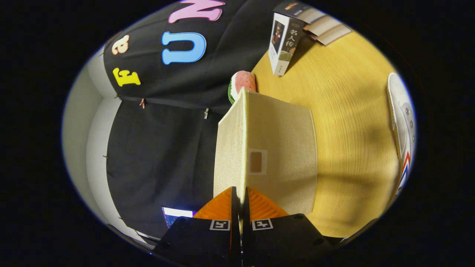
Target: Open the storage box then place both shoes into the box .Put the left shoe in first, then the right shoe, with the right side of both shoes facing outward in a uniform manner.
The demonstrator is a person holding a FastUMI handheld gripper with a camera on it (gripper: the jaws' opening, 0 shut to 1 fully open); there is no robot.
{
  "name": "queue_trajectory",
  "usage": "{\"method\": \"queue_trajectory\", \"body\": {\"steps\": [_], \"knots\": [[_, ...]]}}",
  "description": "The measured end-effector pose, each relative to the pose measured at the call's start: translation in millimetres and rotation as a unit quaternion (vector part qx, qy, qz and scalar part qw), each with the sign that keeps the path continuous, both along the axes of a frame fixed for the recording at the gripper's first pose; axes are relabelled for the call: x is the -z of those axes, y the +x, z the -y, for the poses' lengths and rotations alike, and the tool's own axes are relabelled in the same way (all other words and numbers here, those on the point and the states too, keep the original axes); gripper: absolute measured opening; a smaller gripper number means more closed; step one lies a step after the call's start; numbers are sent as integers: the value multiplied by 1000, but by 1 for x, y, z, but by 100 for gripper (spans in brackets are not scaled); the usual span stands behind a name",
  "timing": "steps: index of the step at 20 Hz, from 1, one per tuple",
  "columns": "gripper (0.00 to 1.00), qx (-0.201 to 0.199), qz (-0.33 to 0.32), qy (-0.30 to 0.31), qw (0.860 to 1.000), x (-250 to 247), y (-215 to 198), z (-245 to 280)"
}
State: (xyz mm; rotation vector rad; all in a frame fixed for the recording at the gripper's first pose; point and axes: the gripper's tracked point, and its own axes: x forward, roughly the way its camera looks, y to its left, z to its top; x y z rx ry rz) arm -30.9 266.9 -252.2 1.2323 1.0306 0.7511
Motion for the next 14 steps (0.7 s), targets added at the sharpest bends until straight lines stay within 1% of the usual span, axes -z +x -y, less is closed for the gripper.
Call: {"method": "queue_trajectory", "body": {"steps": [1, 3, 5, 7, 10, 14], "knots": [[6, 1, 7, 11, 1000, -11, -4, 4], [6, 18, 26, 38, 999, -43, 1, 13], [6, 27, 51, 40, 998, -68, 10, 12], [6, 20, 83, 36, 996, -96, 15, 3], [6, 0, 131, 11, 991, -134, 23, -23], [7, -20, 156, -25, 987, -167, 35, -72]]}}
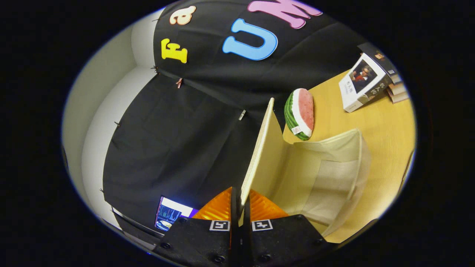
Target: Open the storage box then place both shoes into the box .Put the left shoe in first, then the right shoe, with the right side of both shoes facing outward in a uniform manner.
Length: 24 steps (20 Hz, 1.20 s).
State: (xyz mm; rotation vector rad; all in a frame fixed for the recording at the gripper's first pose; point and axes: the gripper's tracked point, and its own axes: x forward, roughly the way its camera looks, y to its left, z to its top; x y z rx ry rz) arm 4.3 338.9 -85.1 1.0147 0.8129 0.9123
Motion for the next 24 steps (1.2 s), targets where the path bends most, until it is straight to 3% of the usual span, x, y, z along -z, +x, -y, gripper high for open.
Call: {"method": "queue_trajectory", "body": {"steps": [5, 7, 10, 12, 14, 18, 24], "knots": [[16, -36, 65, -33, 997, -35, -3, -63], [29, -53, 88, -31, 994, -48, -5, -88], [73, -77, 97, -22, 992, -62, -19, -106], [90, -79, 100, -31, 991, -57, -21, -112], [96, -77, 100, -40, 991, -46, -21, -110], [96, -46, 111, -53, 991, -39, -18, -84], [96, 42, 164, -155, 973, -12, -8, 21]]}}
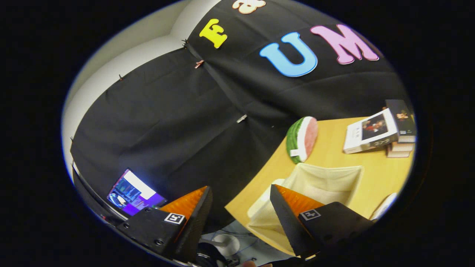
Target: Open the storage box then place both shoes into the box .Put the left shoe in first, then the right shoe, with the right side of both shoes facing outward in a uniform manner.
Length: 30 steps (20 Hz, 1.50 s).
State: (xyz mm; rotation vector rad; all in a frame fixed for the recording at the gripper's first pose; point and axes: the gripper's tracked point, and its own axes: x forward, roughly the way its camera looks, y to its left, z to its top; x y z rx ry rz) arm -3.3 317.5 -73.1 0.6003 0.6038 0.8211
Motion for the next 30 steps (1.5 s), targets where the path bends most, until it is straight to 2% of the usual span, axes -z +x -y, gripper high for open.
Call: {"method": "queue_trajectory", "body": {"steps": [4, 9, 11, 15, 20, 24, 25, 28, 29, 30], "knots": [[96, 86, 12, -103, 991, 43, 3, 103], [97, 158, -50, -195, 967, 122, -15, 214], [96, 169, -79, -239, 953, 162, -36, 248], [95, 157, -121, -321, 926, 234, -73, 293], [74, 141, -149, -378, 903, 304, -80, 304], [69, 166, -171, -381, 893, 342, -64, 304], [64, 179, -175, -374, 893, 347, -58, 303], [34, 215, -181, -361, 890, 354, -40, 302], [31, 221, -182, -354, 890, 357, -35, 299], [24, 223, -188, -353, 889, 362, -32, 297]]}}
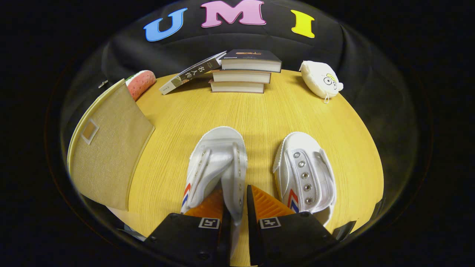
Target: Open the storage box then place both shoes into the box .Put the left shoe in first, then the right shoe, with the right side of both shoes facing outward in a uniform manner.
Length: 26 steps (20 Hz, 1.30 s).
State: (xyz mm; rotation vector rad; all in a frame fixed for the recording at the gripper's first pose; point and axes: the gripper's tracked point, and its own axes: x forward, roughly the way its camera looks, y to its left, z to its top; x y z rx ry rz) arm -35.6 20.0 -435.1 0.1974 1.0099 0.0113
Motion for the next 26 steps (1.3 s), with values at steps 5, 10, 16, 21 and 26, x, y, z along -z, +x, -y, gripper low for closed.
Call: {"method": "queue_trajectory", "body": {"steps": [5, 10, 16, 21, 26], "knots": [[8, 49, -18, 46, 998, -4, 1, 0], [6, 71, -7, 81, 994, -33, -3, 1], [6, 90, 18, 94, 991, -82, 0, 3], [5, 99, 37, 98, 990, -144, 18, -3], [5, 95, 78, 123, 985, -220, 52, -32]]}}
